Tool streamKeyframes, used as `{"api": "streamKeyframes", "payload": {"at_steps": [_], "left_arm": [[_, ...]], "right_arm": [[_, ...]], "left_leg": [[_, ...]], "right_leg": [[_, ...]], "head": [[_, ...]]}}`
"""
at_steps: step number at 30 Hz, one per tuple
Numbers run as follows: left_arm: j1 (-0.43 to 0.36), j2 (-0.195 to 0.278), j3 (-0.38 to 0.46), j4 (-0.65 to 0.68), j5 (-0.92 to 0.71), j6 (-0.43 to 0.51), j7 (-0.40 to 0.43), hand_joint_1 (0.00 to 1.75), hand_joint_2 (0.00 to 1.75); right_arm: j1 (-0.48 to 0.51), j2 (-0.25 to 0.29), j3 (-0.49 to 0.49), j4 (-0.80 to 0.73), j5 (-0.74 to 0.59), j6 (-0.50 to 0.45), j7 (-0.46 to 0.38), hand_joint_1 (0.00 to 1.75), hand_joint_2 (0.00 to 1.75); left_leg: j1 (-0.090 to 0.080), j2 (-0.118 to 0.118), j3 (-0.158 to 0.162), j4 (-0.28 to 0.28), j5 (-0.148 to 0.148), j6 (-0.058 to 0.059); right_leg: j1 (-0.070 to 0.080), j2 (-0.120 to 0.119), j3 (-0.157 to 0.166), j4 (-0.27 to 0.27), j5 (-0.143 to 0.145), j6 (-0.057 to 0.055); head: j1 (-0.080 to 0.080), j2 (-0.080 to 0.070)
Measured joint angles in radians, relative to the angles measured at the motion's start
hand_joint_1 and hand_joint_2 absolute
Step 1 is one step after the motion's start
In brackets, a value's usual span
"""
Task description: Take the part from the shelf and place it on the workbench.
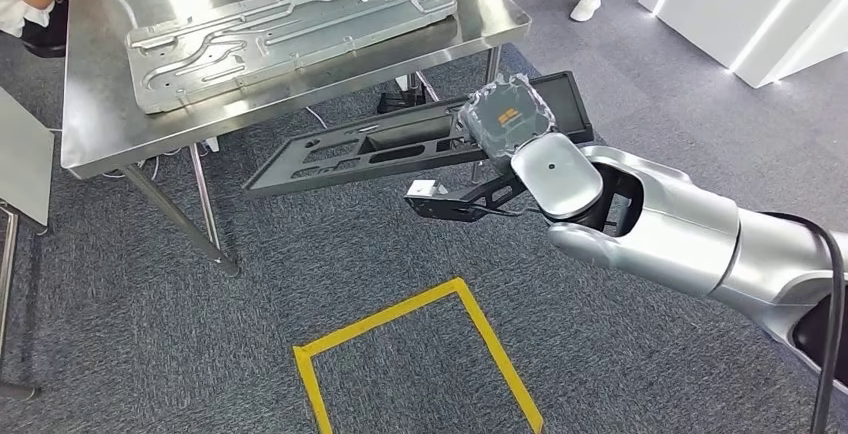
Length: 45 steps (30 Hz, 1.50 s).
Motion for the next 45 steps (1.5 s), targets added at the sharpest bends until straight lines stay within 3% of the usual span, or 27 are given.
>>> {"api": "streamKeyframes", "payload": {"at_steps": [2,4,6,9,10,12,14,15,16,17,19,23,25,28,29,30,31,33,34,35,37,39,41,43,44,45], "left_arm": [[0.001,0.000,0.000,0.000,0.000,0.000,0.001,0.00,1.75],[0.000,0.000,0.000,0.000,0.001,0.000,0.002,0.00,1.75],[-0.002,0.000,0.000,0.000,0.002,0.000,0.004,0.00,1.75],[-0.001,-0.001,0.000,0.000,0.004,0.000,0.007,0.00,1.75],[0.000,-0.001,0.000,0.000,0.004,0.000,0.008,0.00,1.75],[-0.001,-0.001,0.000,0.000,0.005,0.001,0.010,0.00,1.75],[-0.002,-0.001,0.000,0.000,0.006,0.001,0.012,0.00,1.75],[-0.001,-0.001,0.000,0.000,0.006,0.001,0.013,0.00,1.75],[0.000,-0.001,0.000,0.000,0.006,0.001,0.014,0.00,1.75],[0.001,-0.002,0.000,0.000,0.006,0.001,0.014,0.00,1.75],[0.002,-0.003,0.000,0.000,0.005,0.001,0.015,0.00,1.75],[0.000,-0.005,0.000,0.000,0.005,0.001,0.017,0.00,1.75],[0.000,-0.006,0.000,0.000,0.005,0.001,0.017,0.00,1.75],[0.000,-0.008,0.000,0.000,0.004,0.001,0.017,0.00,1.75],[0.000,-0.008,0.000,0.000,0.004,0.001,0.017,0.00,1.75],[0.001,-0.009,0.000,0.000,0.004,0.001,0.018,0.00,1.75],[0.002,-0.009,0.000,0.000,0.004,0.001,0.018,0.00,1.75],[0.003,-0.009,0.000,0.000,0.003,0.001,0.019,0.00,1.75],[0.003,-0.009,0.000,0.000,0.003,0.001,0.019,0.00,1.75],[0.002,-0.009,0.000,0.000,0.002,0.001,0.019,0.00,1.75],[0.000,-0.009,0.000,0.000,0.000,0.001,0.019,0.00,1.75],[0.000,-0.010,0.000,0.000,-0.003,0.001,0.018,0.00,1.75],[0.002,-0.012,0.000,0.000,-0.004,0.001,0.016,0.00,1.75],[0.001,-0.012,0.000,0.000,-0.006,0.001,0.013,0.00,1.75],[0.000,-0.012,0.000,0.000,-0.007,0.001,0.012,0.00,1.75],[0.000,-0.012,0.000,0.000,-0.007,0.001,0.012,0.00,1.75]], "right_arm": [[-0.004,0.000,0.002,0.000,0.000,0.011,0.000,1.75,1.75],[-0.021,0.001,0.003,-0.001,0.001,0.026,0.000,1.75,1.75],[-0.044,0.002,0.003,-0.003,0.002,0.043,0.000,1.75,1.75],[-0.074,0.003,0.002,-0.007,0.002,0.070,0.000,1.75,1.75],[-0.084,0.003,0.001,-0.009,0.002,0.076,0.000,1.75,1.75],[-0.100,0.004,0.000,-0.012,0.002,0.083,0.000,1.75,1.75],[-0.104,0.004,0.000,-0.015,0.002,0.086,0.000,1.75,1.75],[-0.105,0.004,0.000,-0.016,0.002,0.087,0.000,1.75,1.75],[-0.107,0.004,0.000,-0.017,0.002,0.089,0.000,1.75,1.75],[-0.109,0.004,0.000,-0.019,0.002,0.090,0.000,1.75,1.75],[-0.116,0.004,0.000,-0.022,0.002,0.090,0.000,1.75,1.75],[-0.121,0.004,-0.001,-0.028,0.003,0.092,0.000,1.75,1.75],[-0.122,0.003,-0.001,-0.029,0.003,0.094,0.000,1.75,1.75],[-0.122,0.003,-0.002,-0.031,0.003,0.095,0.000,1.75,1.75],[-0.121,0.003,-0.002,-0.031,0.003,0.095,0.000,1.75,1.75],[-0.121,0.003,-0.002,-0.032,0.004,0.095,0.000,1.75,1.75],[-0.121,0.003,-0.002,-0.032,0.008,0.094,0.000,1.75,1.75],[-0.121,0.003,-0.002,-0.034,0.033,0.087,0.000,1.75,1.75],[-0.122,0.003,-0.003,-0.036,0.056,0.076,0.000,1.75,1.75],[-0.122,0.002,-0.004,-0.040,0.085,0.062,0.000,1.75,1.75],[-0.118,-0.001,-0.009,-0.049,0.147,0.029,0.000,1.75,1.75],[-0.111,-0.008,-0.021,-0.063,0.197,0.005,0.000,1.75,1.75],[-0.105,-0.018,-0.036,-0.078,0.229,-0.004,0.000,1.75,1.75],[-0.096,-0.026,-0.048,-0.090,0.246,-0.006,0.000,1.75,1.75],[-0.089,-0.031,-0.051,-0.095,0.250,-0.007,0.000,1.75,1.75],[-0.082,-0.036,-0.052,-0.099,0.252,-0.007,0.000,1.75,1.75]], "left_leg": [[0.005,0.001,0.030,-0.112,0.088,-0.001],[0.001,0.001,0.066,-0.203,0.125,0.005],[-0.007,0.000,0.075,-0.223,0.114,0.017],[-0.005,0.001,0.089,-0.235,0.105,0.036],[-0.003,0.002,0.097,-0.239,0.103,0.042],[-0.005,0.003,0.109,-0.241,0.094,0.054],[-0.006,0.002,0.121,-0.239,0.083,0.059],[-0.006,0.000,0.128,-0.237,0.076,0.058],[-0.006,-0.001,0.135,-0.234,0.068,0.056],[-0.006,-0.002,0.142,-0.230,0.059,0.054],[-0.009,-0.004,0.147,-0.219,0.043,0.044],[-0.009,-0.003,0.148,-0.218,0.031,0.023],[-0.007,-0.001,0.132,-0.178,0.007,0.015],[-0.005,0.001,0.031,0.001,-0.050,0.005],[-0.005,0.001,-0.001,0.042,-0.050,0.004],[-0.005,0.001,-0.018,0.050,-0.032,0.005],[-0.005,0.001,-0.017,0.022,0.003,0.007],[-0.007,0.001,0.027,-0.103,0.087,0.018],[-0.011,0.001,0.050,-0.160,0.112,0.024],[-0.015,0.001,0.067,-0.197,0.120,0.030],[-0.022,0.002,0.077,-0.222,0.109,0.038],[-0.018,0.003,0.091,-0.237,0.105,0.046],[-0.012,0.006,0.111,-0.250,0.101,0.057],[-0.014,0.006,0.124,-0.251,0.090,0.065],[-0.014,0.005,0.130,-0.250,0.084,0.066],[-0.014,0.004,0.138,-0.249,0.077,0.066]], "right_leg": [[-0.001,0.001,0.016,0.003,-0.015,0.004],[-0.001,0.003,0.020,0.008,-0.027,0.014],[-0.001,0.005,0.017,0.009,-0.032,0.026],[-0.004,0.003,0.012,0.030,-0.050,0.040],[-0.004,0.002,-0.005,0.066,-0.067,0.043],[-0.003,0.001,-0.073,0.187,-0.109,0.044],[-0.004,0.000,-0.139,0.279,-0.118,0.045],[-0.005,0.000,-0.152,0.279,-0.097,0.045],[-0.006,0.000,-0.145,0.242,-0.060,0.045],[-0.007,-0.001,-0.125,0.181,-0.015,0.044],[-0.006,-0.001,-0.082,0.077,0.031,0.039],[-0.002,0.004,-0.061,0.035,0.023,0.022],[-0.006,0.004,-0.048,0.027,0.019,0.011],[-0.005,0.004,-0.030,0.023,0.006,0.000],[-0.004,0.005,-0.024,0.023,0.001,-0.001],[-0.003,0.006,-0.016,0.023,-0.004,-0.001],[-0.002,0.007,-0.008,0.023,-0.011,-0.001],[-0.001,0.008,0.009,0.023,-0.024,0.002],[0.000,0.009,0.013,0.023,-0.029,0.005],[-0.001,0.010,0.014,0.023,-0.033,0.009],[-0.002,0.012,0.013,0.020,-0.036,0.019],[-0.002,0.010,0.014,0.024,-0.045,0.029],[-0.001,0.007,-0.016,0.091,-0.077,0.036],[-0.001,0.006,-0.089,0.217,-0.117,0.039],[-0.002,0.005,-0.124,0.266,-0.123,0.040],[-0.004,0.005,-0.147,0.284,-0.112,0.041]], "head": [[0.000,0.000],[0.000,0.000],[0.000,0.000],[0.001,0.000],[0.001,0.000],[0.002,0.000],[0.002,0.000],[0.002,0.000],[0.002,0.000],[0.003,0.000],[0.002,0.000],[0.002,0.000],[0.001,0.000],[-0.001,0.000],[-0.001,0.000],[-0.001,0.000],[-0.001,0.000],[0.000,0.000],[0.000,0.000],[0.000,0.000],[0.000,0.000],[0.000,0.000],[0.003,0.000],[0.004,0.000],[0.004,0.000],[0.004,0.000]]}}
